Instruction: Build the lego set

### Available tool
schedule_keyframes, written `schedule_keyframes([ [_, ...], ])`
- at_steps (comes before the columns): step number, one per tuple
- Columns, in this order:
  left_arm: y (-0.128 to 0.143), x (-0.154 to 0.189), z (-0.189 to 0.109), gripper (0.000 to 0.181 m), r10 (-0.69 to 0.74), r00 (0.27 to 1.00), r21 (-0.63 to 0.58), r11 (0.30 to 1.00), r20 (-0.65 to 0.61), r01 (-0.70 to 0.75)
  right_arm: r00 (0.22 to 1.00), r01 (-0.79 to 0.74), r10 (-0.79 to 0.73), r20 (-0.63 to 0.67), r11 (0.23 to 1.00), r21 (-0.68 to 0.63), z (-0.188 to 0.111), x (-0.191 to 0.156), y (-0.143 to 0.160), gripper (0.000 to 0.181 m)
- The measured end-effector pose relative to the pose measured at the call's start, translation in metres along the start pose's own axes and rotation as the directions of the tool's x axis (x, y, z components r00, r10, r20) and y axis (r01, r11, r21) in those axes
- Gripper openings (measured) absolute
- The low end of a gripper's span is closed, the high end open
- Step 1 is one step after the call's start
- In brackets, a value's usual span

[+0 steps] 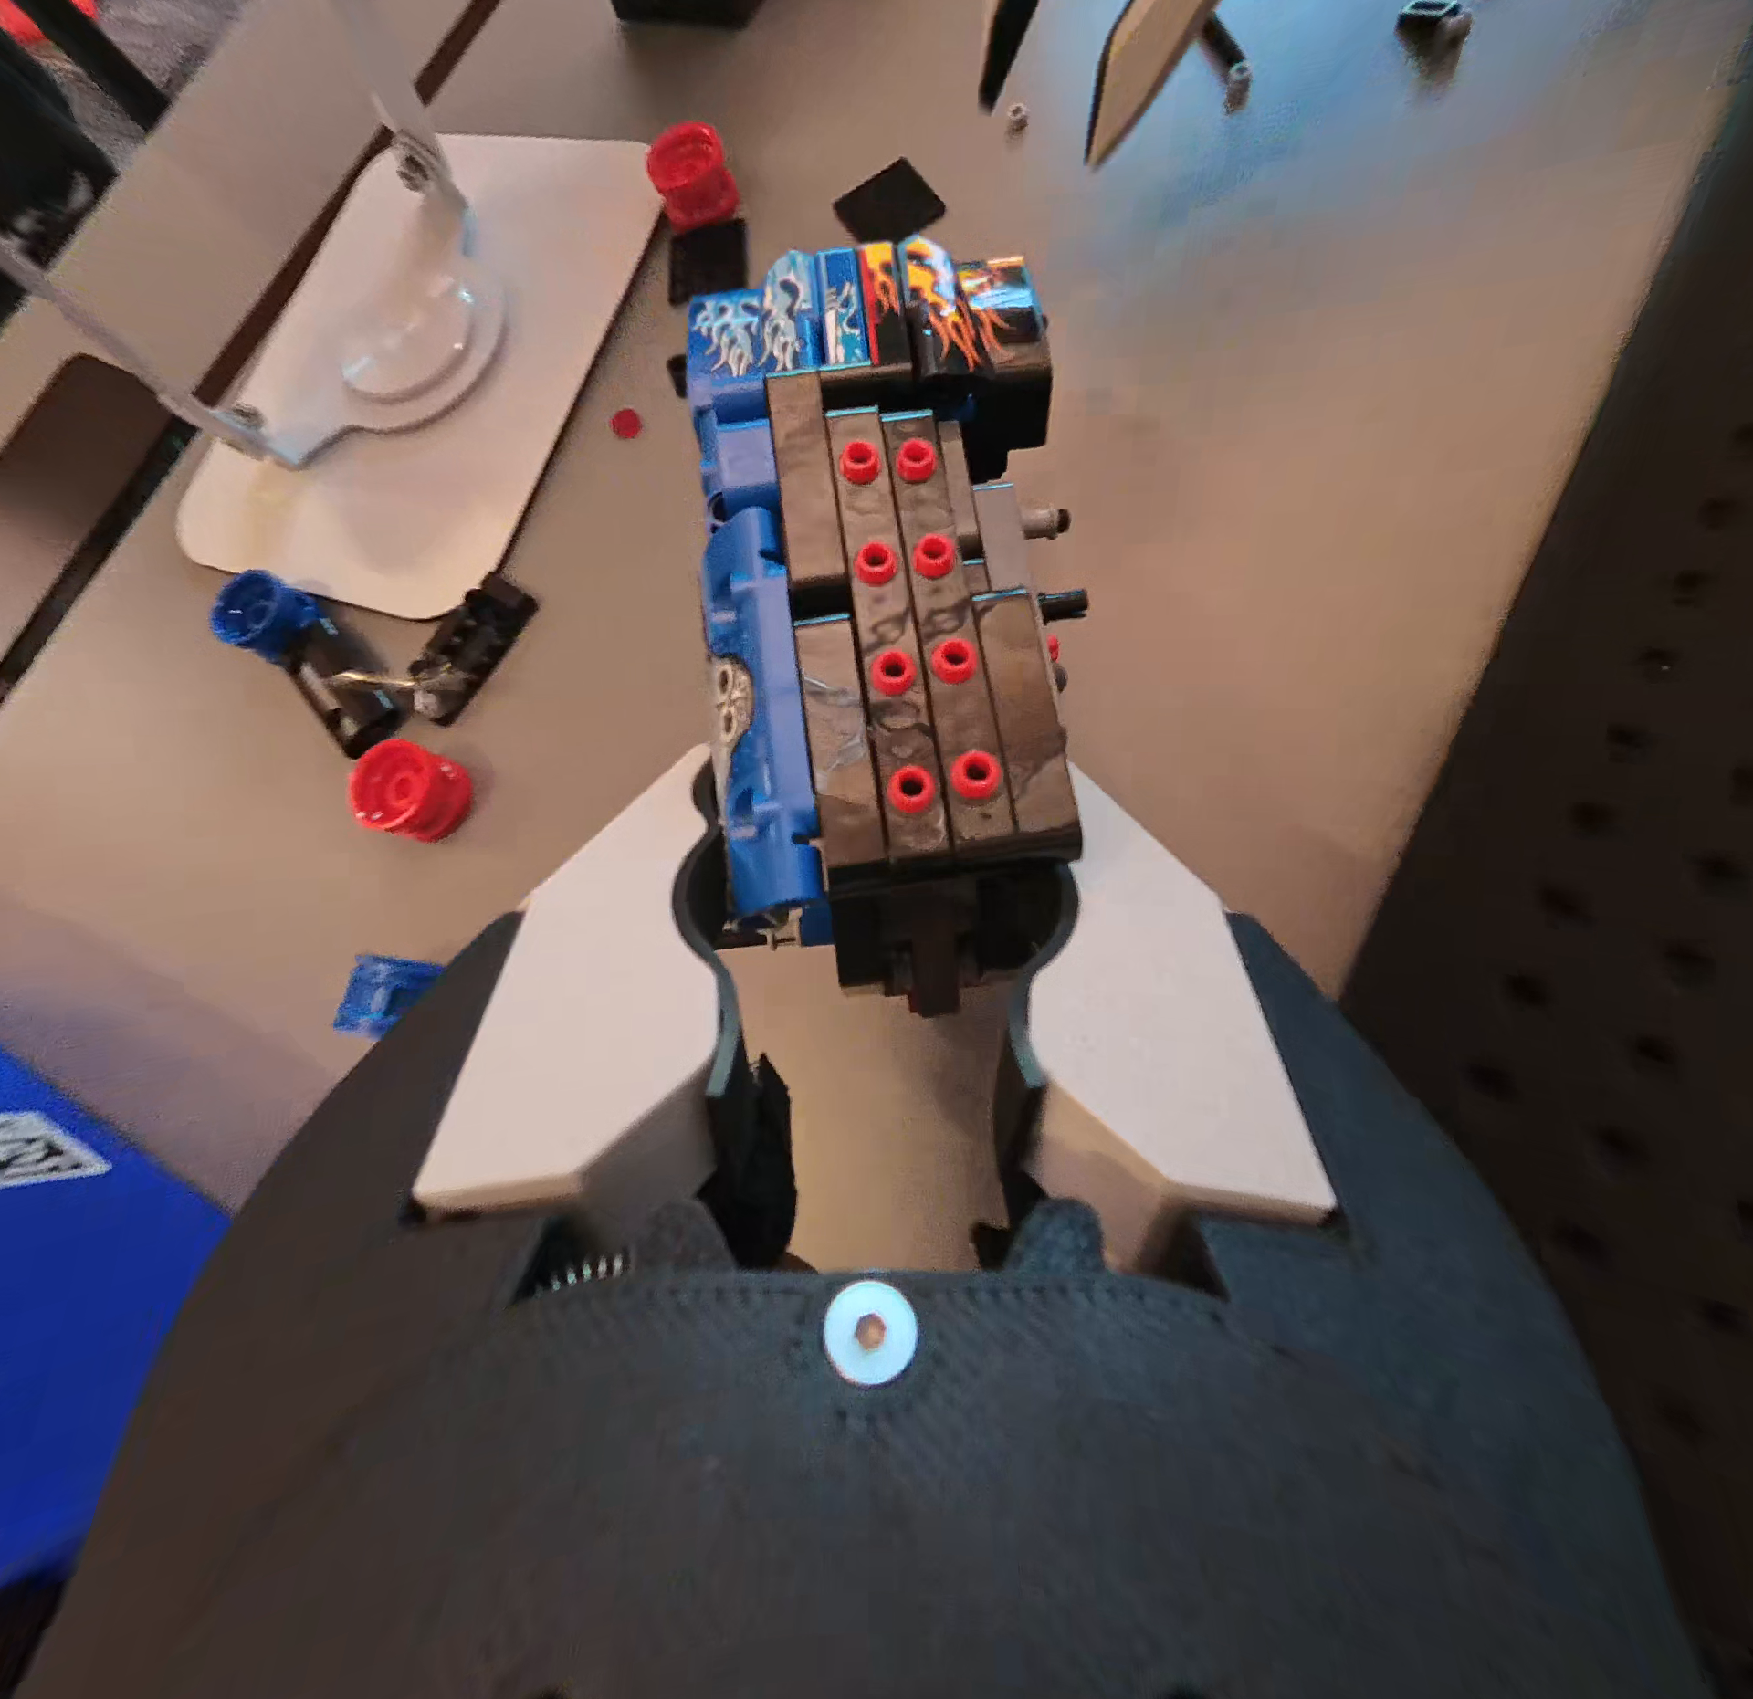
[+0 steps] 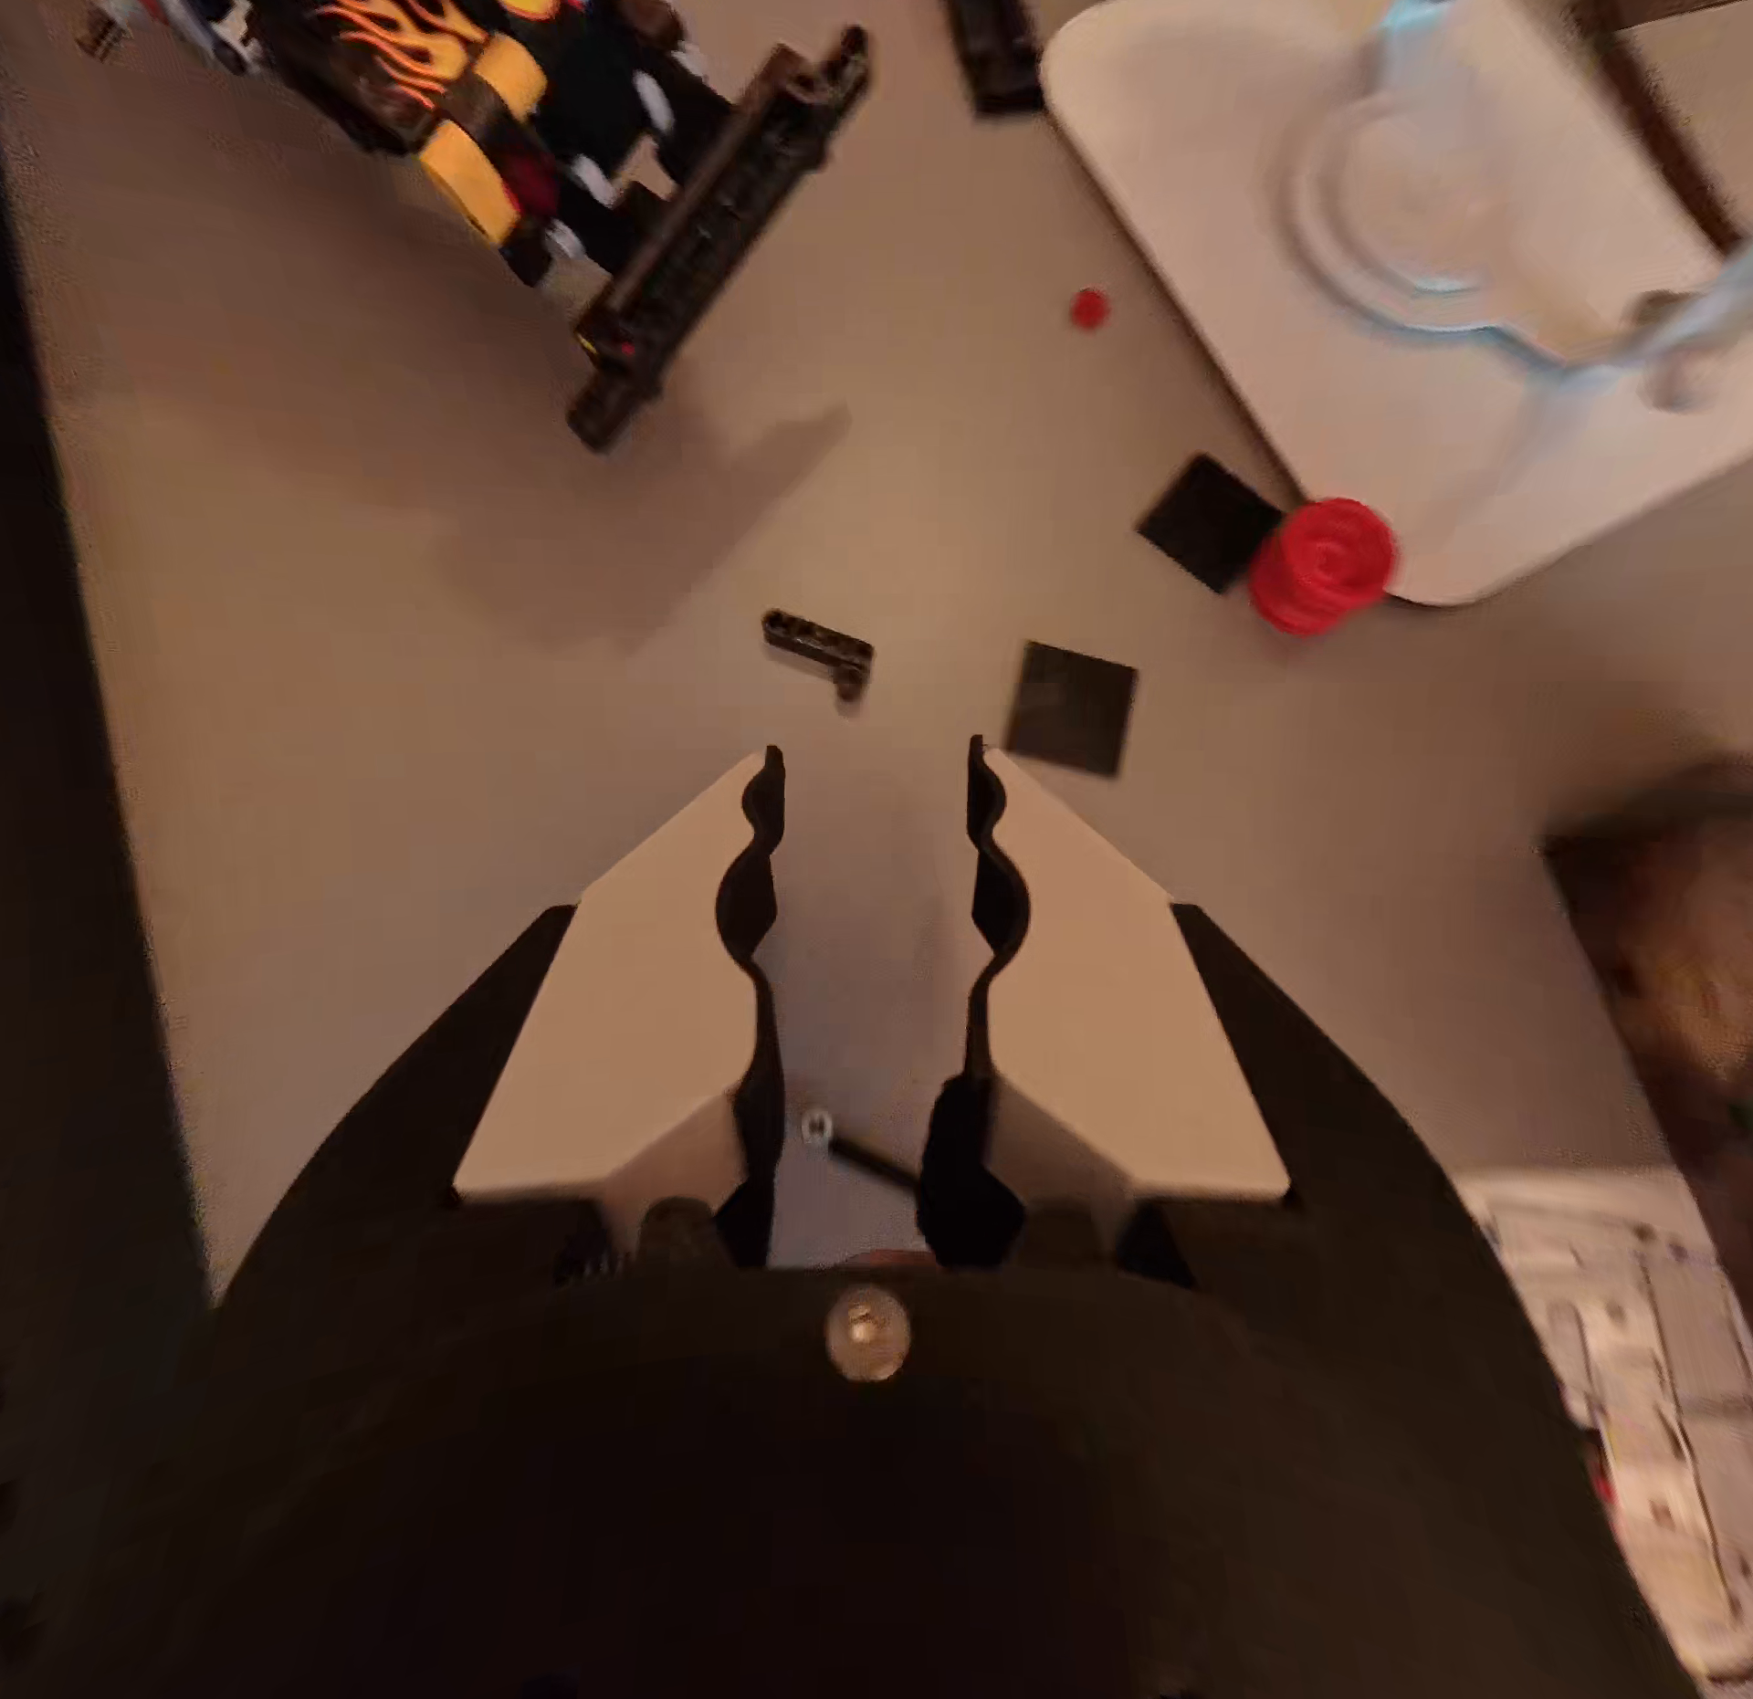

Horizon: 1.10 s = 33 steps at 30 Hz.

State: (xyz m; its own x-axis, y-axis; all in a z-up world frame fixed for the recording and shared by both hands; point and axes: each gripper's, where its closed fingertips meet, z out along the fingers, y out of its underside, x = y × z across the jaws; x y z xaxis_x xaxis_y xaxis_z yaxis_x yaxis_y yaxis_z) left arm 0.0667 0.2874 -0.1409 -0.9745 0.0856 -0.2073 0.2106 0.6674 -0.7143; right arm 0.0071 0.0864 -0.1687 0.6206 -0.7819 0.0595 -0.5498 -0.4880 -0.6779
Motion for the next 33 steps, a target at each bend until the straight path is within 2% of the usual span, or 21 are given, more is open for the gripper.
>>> schedule_keyframes([
  [4, 0.004, -0.001, 0.021, 0.059, -0.004, 1.0, -0.04, 0.999, -0.019, 0.003, 0.992, 0.115, -0.11, 0.056, 0.988, -0.107, 0.046, -0.011, 0.003, 0.036],
  [7, 0.008, -0.002, 0.032, 0.059, -0.002, 1.0, -0.061, 0.998, -0.029, 0.0, 0.989, 0.091, -0.079, 0.128, 0.991, -0.093, 0.058, -0.017, -0.004, 0.032],
  [14, 0.011, -0.006, 0.044, 0.06, -0.049, 0.997, -0.036, 0.998, -0.06, 0.047, 0.979, 0.087, -0.073, 0.189, 0.994, -0.064, 0.056, -0.026, -0.002, 0.005],
  [25, 0.001, -0.015, 0.056, 0.062, -0.079, 0.997, -0.004, 0.997, -0.017, 0.079, 0.967, 0.084, -0.059, 0.247, 0.992, -0.093, 0.041, -0.051, 0.008, 0.005],
  [33, -0.004, -0.015, 0.053, 0.086, -0.078, 0.997, 0.001, 0.997, 0.026, 0.078, 0.968, 0.092, -0.068, 0.242, 0.992, -0.089, 0.033, -0.056, 0.01, 0.005],
])
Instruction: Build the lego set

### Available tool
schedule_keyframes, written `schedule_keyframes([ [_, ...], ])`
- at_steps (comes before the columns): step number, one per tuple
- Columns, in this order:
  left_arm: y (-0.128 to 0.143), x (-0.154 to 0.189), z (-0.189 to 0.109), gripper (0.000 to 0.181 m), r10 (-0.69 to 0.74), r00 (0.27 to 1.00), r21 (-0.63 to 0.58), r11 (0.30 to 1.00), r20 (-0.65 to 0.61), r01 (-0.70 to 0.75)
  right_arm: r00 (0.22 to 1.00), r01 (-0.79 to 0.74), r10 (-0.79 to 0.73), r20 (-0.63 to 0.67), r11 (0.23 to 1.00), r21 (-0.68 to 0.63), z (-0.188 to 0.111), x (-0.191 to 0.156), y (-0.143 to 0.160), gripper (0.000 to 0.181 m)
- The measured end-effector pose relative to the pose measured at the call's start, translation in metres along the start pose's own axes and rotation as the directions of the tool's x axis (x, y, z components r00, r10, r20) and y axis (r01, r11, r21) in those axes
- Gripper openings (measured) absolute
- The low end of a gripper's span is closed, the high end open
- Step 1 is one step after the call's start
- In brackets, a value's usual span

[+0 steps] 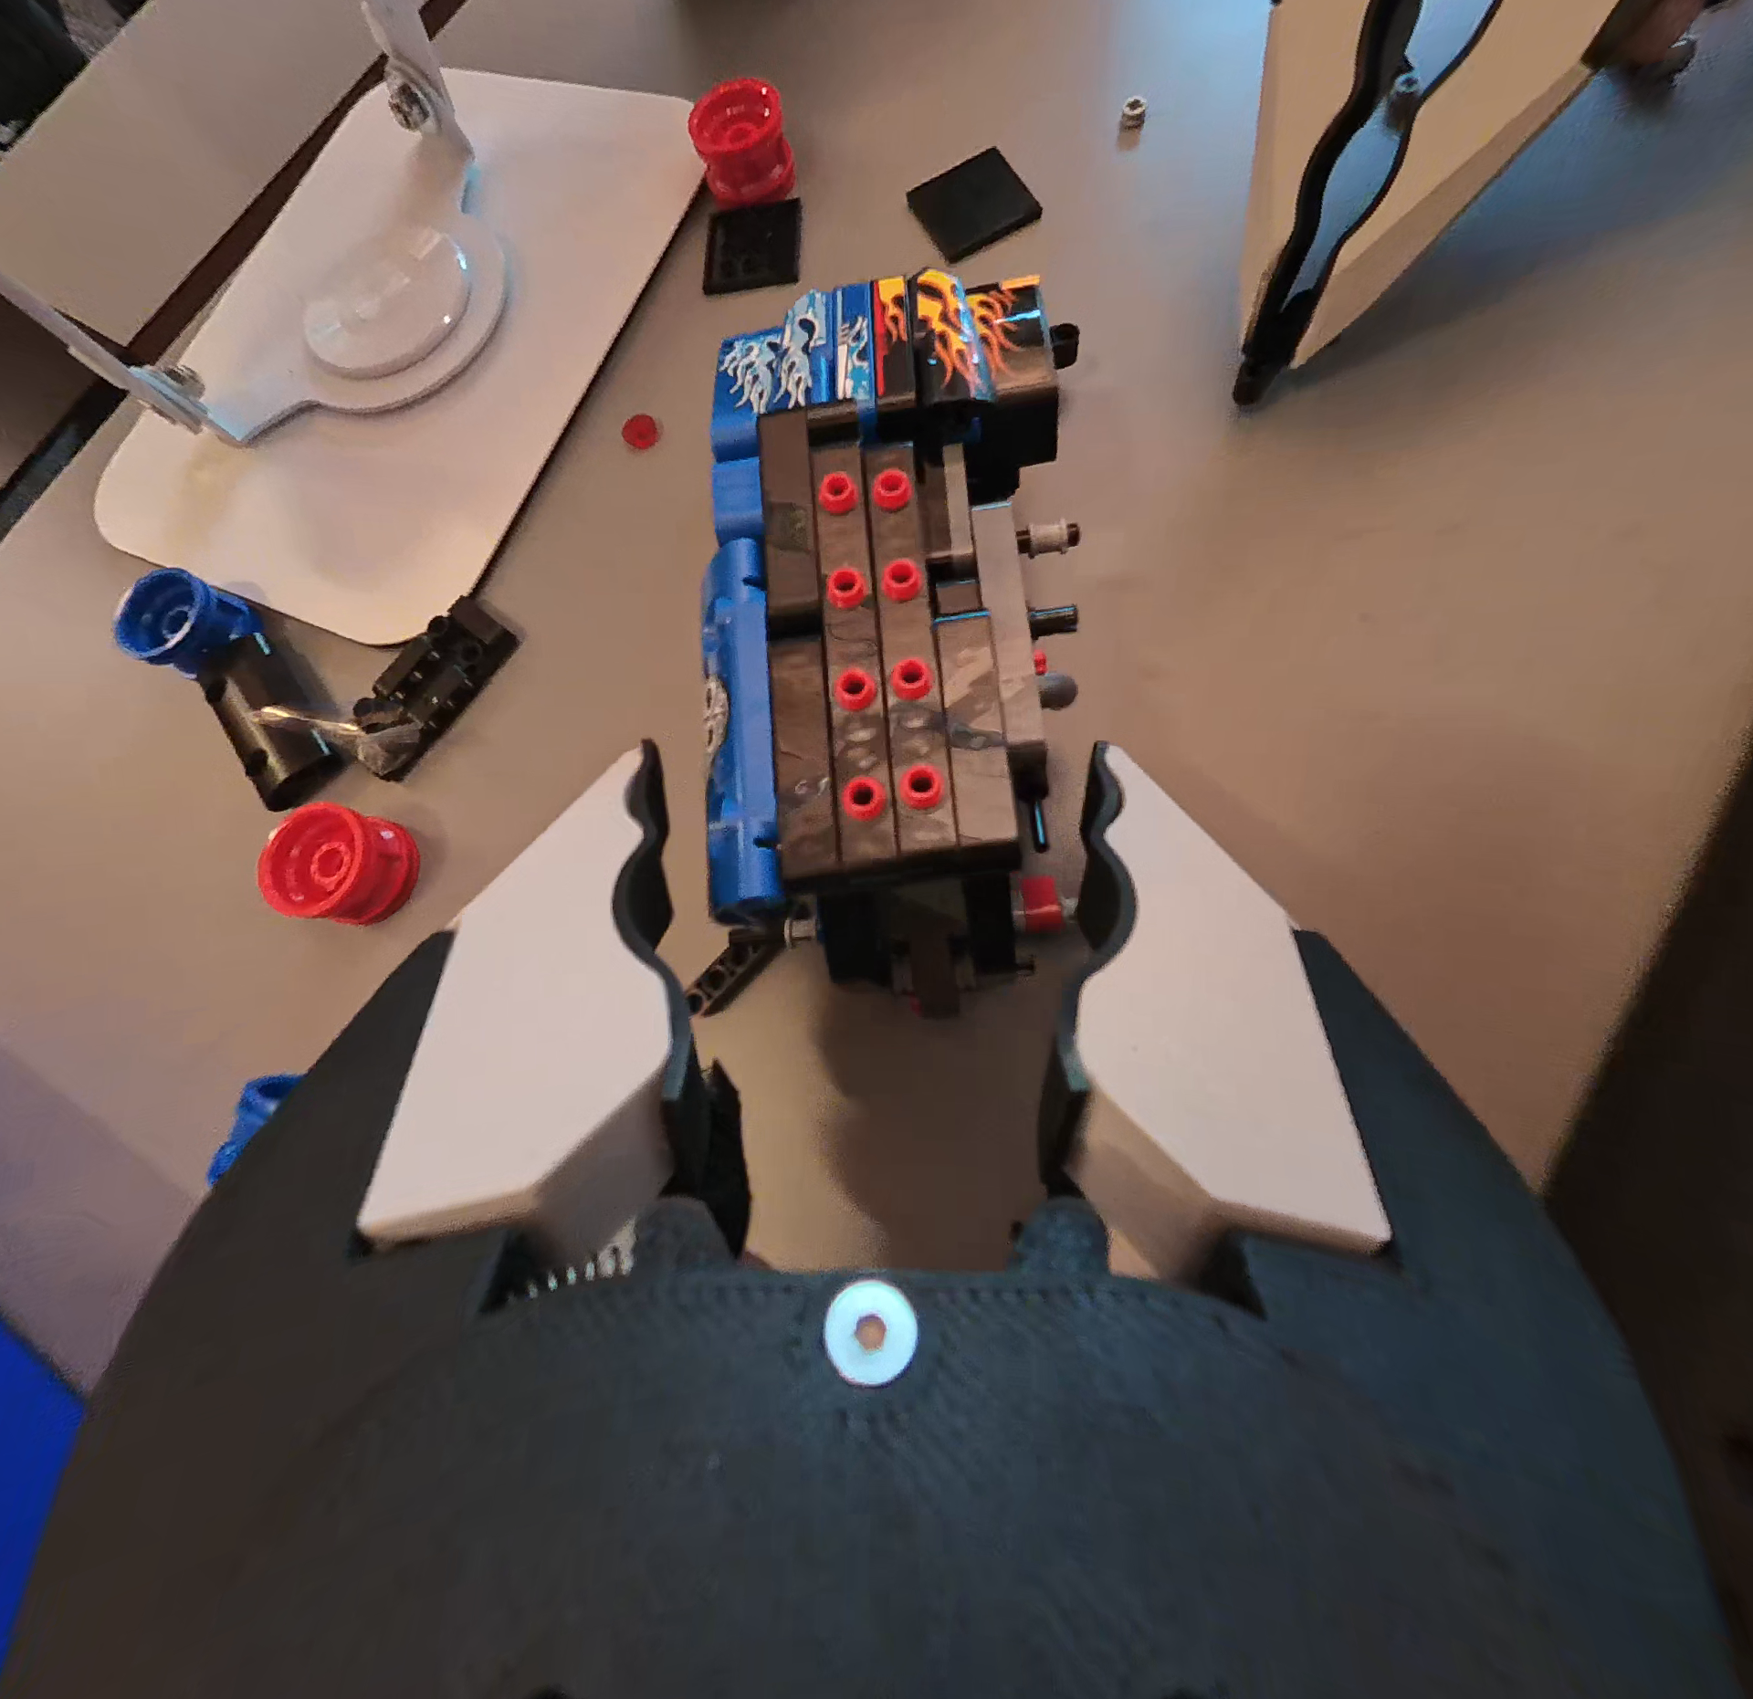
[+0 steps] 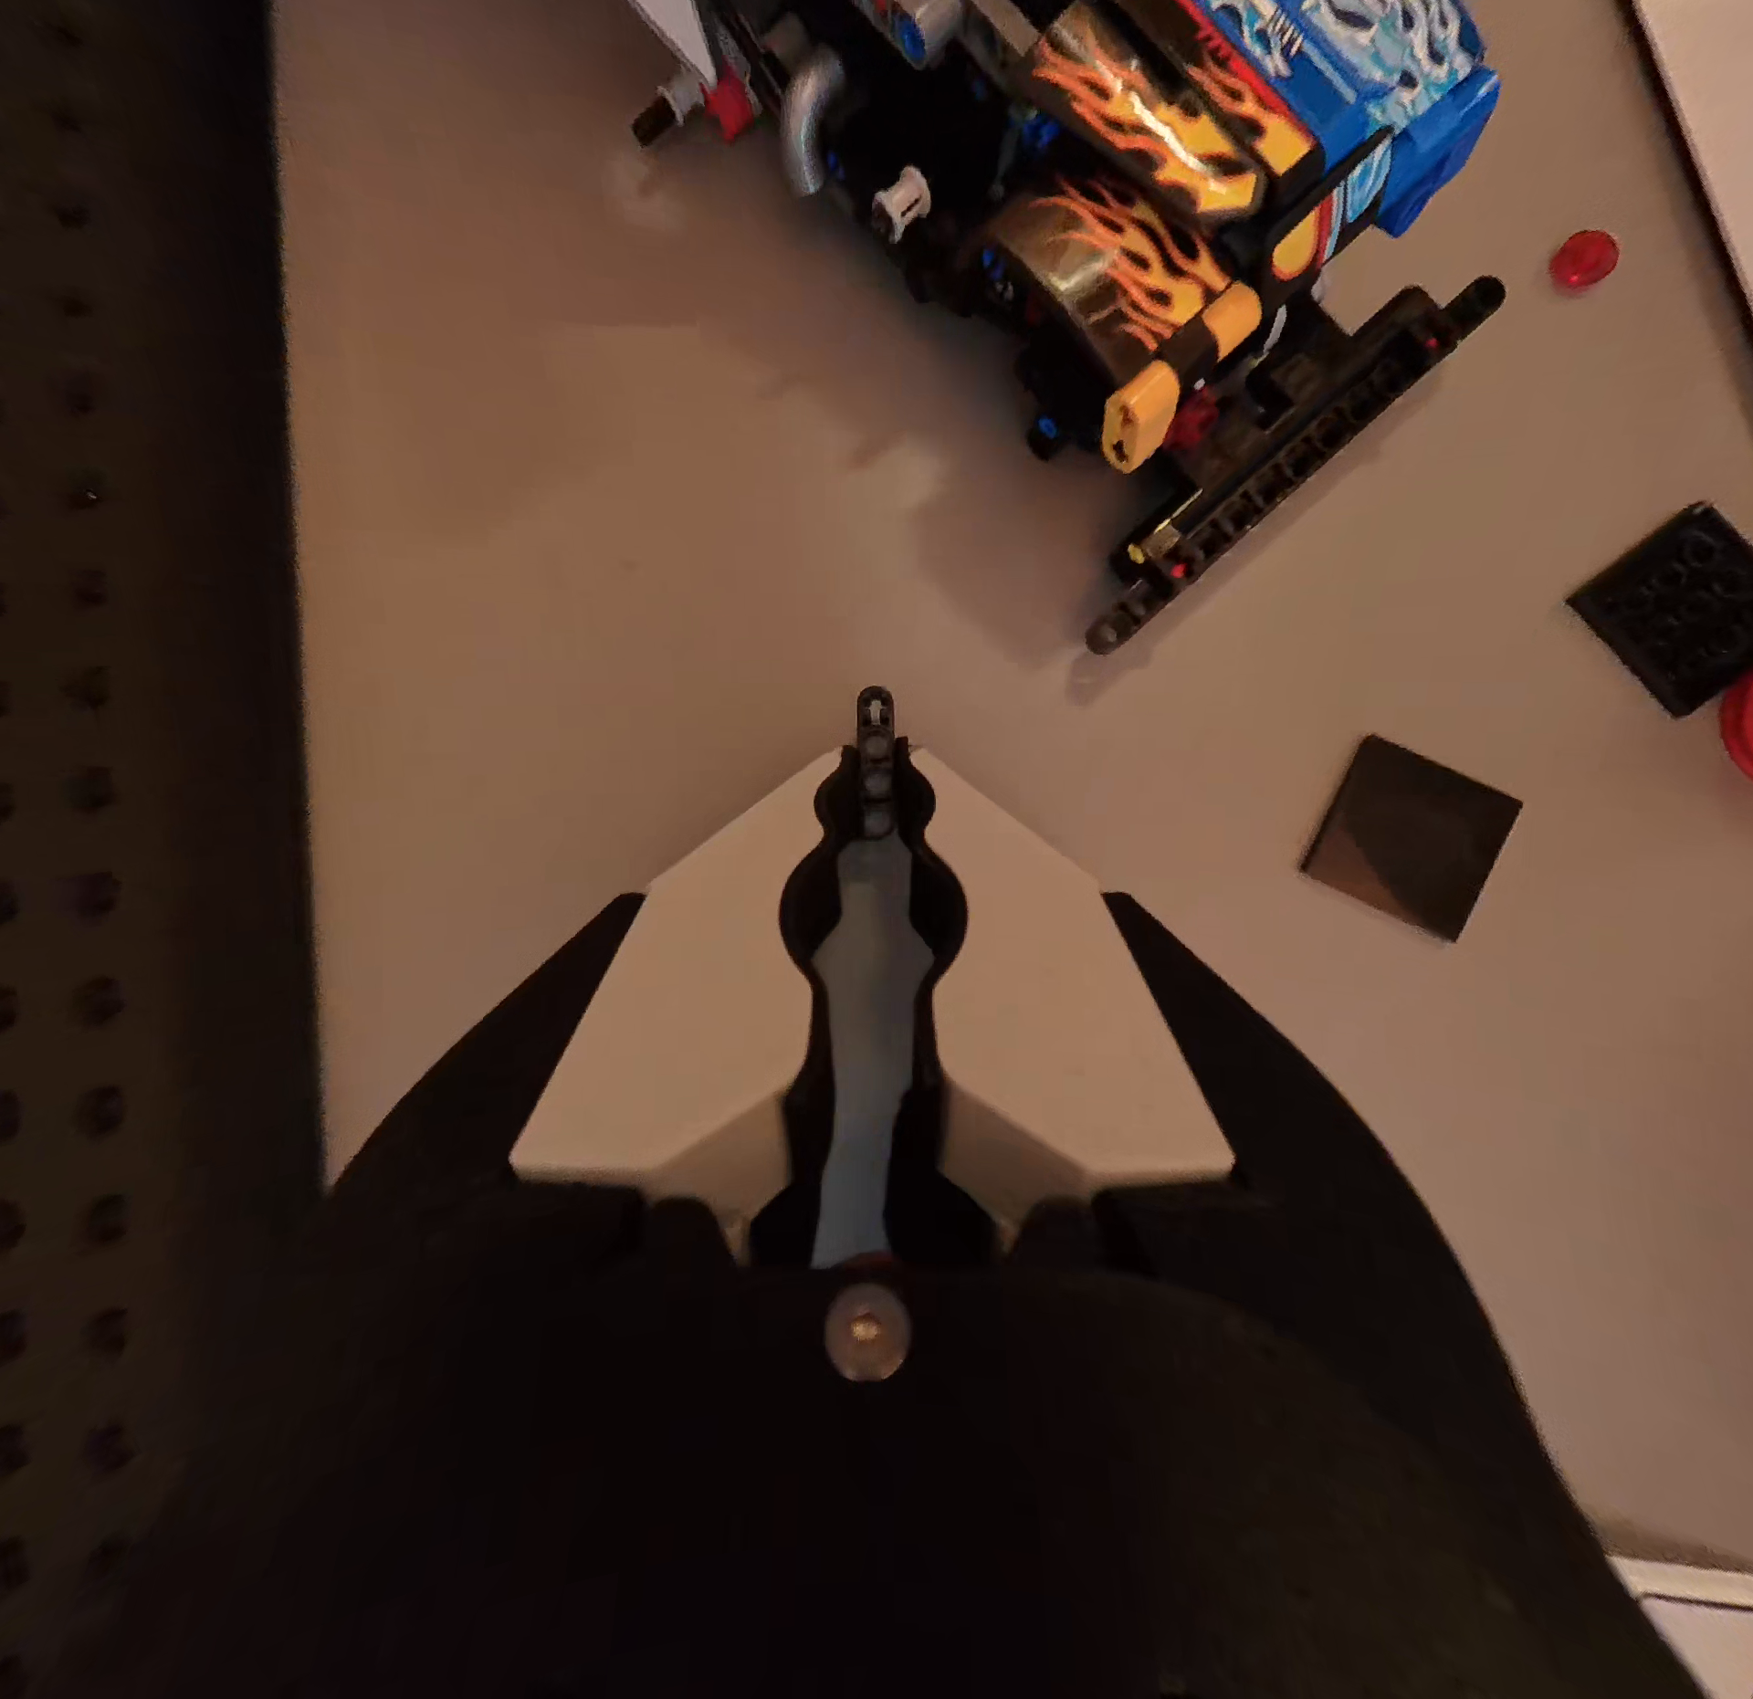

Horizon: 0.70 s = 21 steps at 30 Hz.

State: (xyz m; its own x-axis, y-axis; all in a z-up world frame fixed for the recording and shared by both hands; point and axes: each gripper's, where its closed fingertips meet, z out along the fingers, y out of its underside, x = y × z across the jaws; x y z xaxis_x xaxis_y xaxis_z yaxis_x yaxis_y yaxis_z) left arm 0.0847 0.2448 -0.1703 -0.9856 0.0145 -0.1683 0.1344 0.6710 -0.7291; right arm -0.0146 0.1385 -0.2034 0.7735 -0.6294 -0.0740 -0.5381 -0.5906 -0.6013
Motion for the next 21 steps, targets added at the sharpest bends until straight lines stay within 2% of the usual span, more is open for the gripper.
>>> schedule_keyframes([
  [6, -0.017, 0.001, -0.02, 0.09, 0.032, 0.996, 0.031, 0.999, 0.079, -0.035, 1.0, -0.012, 0.013, 0.011, 1.0, -0.029, 0.001, -0.004, 0.009, 0.01],
  [12, -0.06, 0.025, -0.039, 0.084, 0.13, 0.982, 0.113, 0.983, 0.14, -0.146, 0.999, -0.018, 0.018, 0.028, 1.0, -0.013, -0.008, -0.002, 0.011, 0.018],
  [17, -0.087, 0.065, -0.032, 0.073, 0.197, 0.978, 0.144, 0.968, 0.068, -0.205, 1.0, -0.013, 0.013, -0.006, 1.0, -0.016, -0.017, 0.008, 0.018, 0.017],
  [21, -0.087, 0.101, -0.005, 0.063, 0.232, 0.972, 0.109, 0.968, -0.041, -0.227, 1.0, -0.011, 0.011, -0.003, 1.0, -0.009, -0.022, 0.01, 0.022, 0.017],
])
